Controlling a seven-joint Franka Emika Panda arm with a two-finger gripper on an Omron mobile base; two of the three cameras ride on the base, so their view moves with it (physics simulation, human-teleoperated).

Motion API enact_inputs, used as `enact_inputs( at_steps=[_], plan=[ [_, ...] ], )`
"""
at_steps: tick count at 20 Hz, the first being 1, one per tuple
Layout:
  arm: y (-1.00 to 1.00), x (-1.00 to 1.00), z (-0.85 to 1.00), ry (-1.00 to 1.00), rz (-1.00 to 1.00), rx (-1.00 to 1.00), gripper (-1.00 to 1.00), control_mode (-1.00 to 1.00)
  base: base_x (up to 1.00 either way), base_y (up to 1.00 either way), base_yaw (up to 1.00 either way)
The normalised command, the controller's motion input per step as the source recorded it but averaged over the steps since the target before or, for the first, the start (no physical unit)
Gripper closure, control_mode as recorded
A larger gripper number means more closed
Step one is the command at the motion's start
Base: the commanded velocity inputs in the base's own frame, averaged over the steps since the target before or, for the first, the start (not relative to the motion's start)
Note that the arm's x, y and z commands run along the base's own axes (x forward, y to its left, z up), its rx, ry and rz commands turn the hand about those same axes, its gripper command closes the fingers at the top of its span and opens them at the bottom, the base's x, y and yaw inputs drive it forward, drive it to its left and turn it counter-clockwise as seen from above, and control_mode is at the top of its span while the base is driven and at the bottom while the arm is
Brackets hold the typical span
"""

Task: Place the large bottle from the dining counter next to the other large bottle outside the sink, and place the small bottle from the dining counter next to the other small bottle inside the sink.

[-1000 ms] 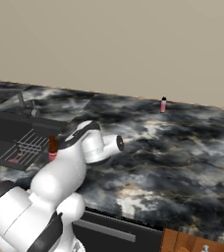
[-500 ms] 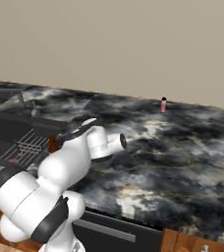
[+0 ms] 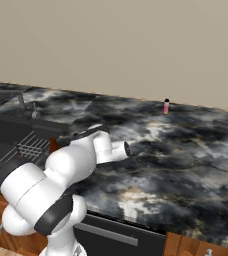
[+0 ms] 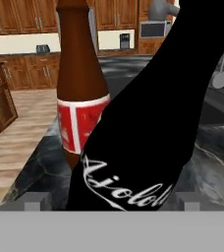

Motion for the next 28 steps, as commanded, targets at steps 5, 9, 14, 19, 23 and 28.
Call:
enact_inputs(
  at_steps=[5, 9, 14, 19, 23, 28],
  plan=[
    [0.0, -0.11, -0.09, -0.16, 0.06, -0.01, -1.0, -1.0, 0.0, 0.0, 0.0],
    [0.0, -0.13, -0.07, -0.2, 0.07, -0.02, -1.0, -1.0, 0.0, 0.0, 0.0],
    [0.0, -0.08, -0.07, -0.22, 0.07, -0.02, -1.0, -1.0, 0.0, 0.0, 0.0],
    [0.0, 0.02, -0.05, -0.18, 0.04, -0.01, -1.0, -1.0, 0.0, 0.0, 0.0],
    [0.0, 0.13, 0.0, -0.14, 0.01, 0.0, -1.0, -1.0, 0.0, 0.0, 0.0],
    [0.0, 0.08, 0.0, -0.11, 0.0, 0.0, -1.0, -1.0, 0.0, 0.0, 0.0]
  ],
)
